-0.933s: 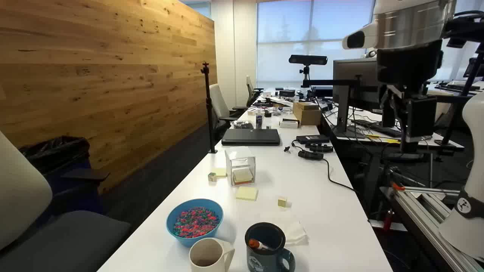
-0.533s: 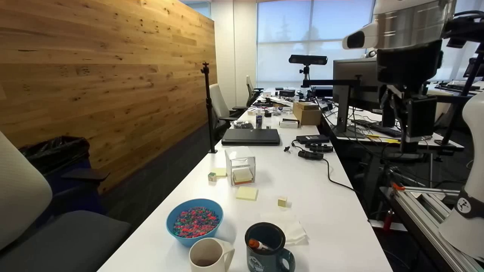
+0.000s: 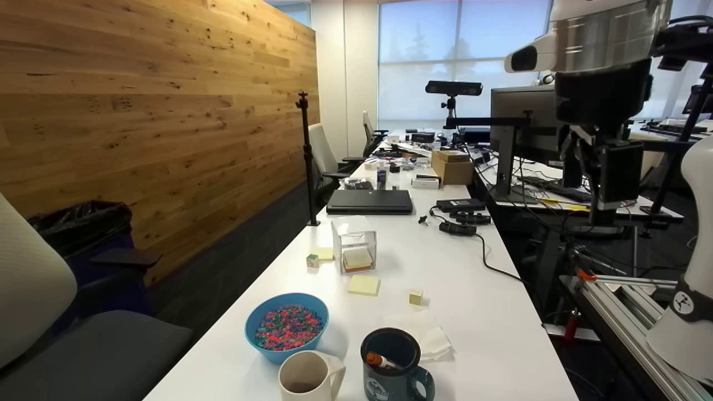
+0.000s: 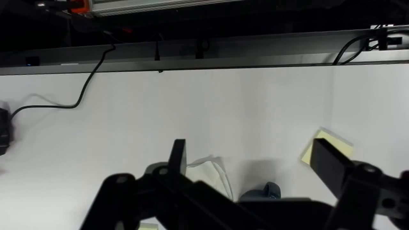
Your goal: Take the red marker out of the mug.
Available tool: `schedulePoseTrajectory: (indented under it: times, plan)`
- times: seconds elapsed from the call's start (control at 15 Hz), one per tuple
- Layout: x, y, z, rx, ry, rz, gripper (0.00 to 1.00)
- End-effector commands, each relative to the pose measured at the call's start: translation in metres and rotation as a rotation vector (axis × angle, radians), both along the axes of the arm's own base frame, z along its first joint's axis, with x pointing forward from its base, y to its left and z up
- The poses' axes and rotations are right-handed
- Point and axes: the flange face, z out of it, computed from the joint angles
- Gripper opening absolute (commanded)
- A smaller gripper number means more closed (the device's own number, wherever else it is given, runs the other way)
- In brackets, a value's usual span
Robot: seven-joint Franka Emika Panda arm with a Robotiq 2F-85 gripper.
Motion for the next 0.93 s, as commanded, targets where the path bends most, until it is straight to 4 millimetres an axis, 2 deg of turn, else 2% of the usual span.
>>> schedulePoseTrajectory:
  times: [0.0, 0.33, 0.87]
  plan:
    - [0.002, 0.000, -0.004, -0.003, -0.006, -0.025, 1.00]
    - [0.016, 0.000, -0.014, -0.025, -0.004, -0.284, 1.00]
    - [0.031, 0.011, -0.020, -0.025, -0.012, -0.456, 1.00]
